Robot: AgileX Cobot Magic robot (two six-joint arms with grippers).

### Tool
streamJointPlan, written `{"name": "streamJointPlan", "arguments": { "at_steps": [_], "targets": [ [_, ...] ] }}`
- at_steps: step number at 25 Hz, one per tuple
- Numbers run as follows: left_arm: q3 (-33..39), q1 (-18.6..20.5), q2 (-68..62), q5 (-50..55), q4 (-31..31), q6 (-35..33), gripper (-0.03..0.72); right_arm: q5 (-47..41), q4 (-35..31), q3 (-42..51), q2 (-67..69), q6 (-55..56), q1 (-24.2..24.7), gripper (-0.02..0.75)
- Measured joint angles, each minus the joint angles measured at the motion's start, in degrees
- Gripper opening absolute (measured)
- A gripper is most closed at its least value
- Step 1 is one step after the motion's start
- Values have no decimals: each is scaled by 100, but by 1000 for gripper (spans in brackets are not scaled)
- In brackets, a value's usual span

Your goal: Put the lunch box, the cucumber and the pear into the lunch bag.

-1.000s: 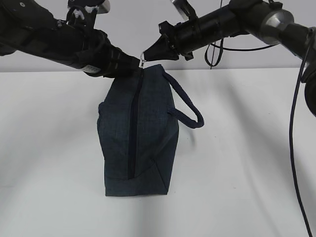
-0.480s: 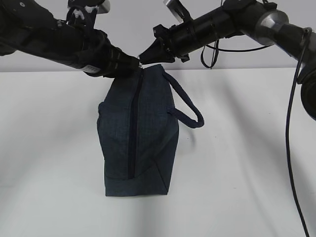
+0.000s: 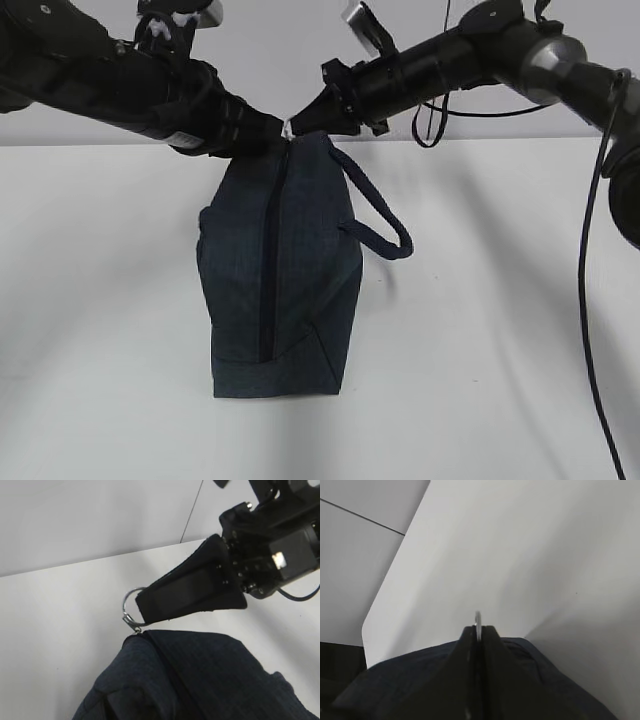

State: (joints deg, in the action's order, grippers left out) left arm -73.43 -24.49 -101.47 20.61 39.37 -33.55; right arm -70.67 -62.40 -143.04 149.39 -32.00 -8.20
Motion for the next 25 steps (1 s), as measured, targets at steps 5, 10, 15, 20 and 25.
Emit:
{"name": "streamJointPlan", "arguments": {
  "at_steps": [5,10,15,20,25],
  "targets": [
    [0,0,0,0,0,0,25,20,-111,0,245,-10,104,0],
    [0,0,-4,0,0,0,25,20,-165,0,307,-22,125,0],
    [0,0,-4,0,0,0,25,-14,-177,0,355,-35,153,0],
    [0,0,25,0,5,0,25,-63,-262,0,512,69,200,0],
    [5,0,112,6,5,0,25,-69,-196,0,676,246,200,0]
  ]
}}
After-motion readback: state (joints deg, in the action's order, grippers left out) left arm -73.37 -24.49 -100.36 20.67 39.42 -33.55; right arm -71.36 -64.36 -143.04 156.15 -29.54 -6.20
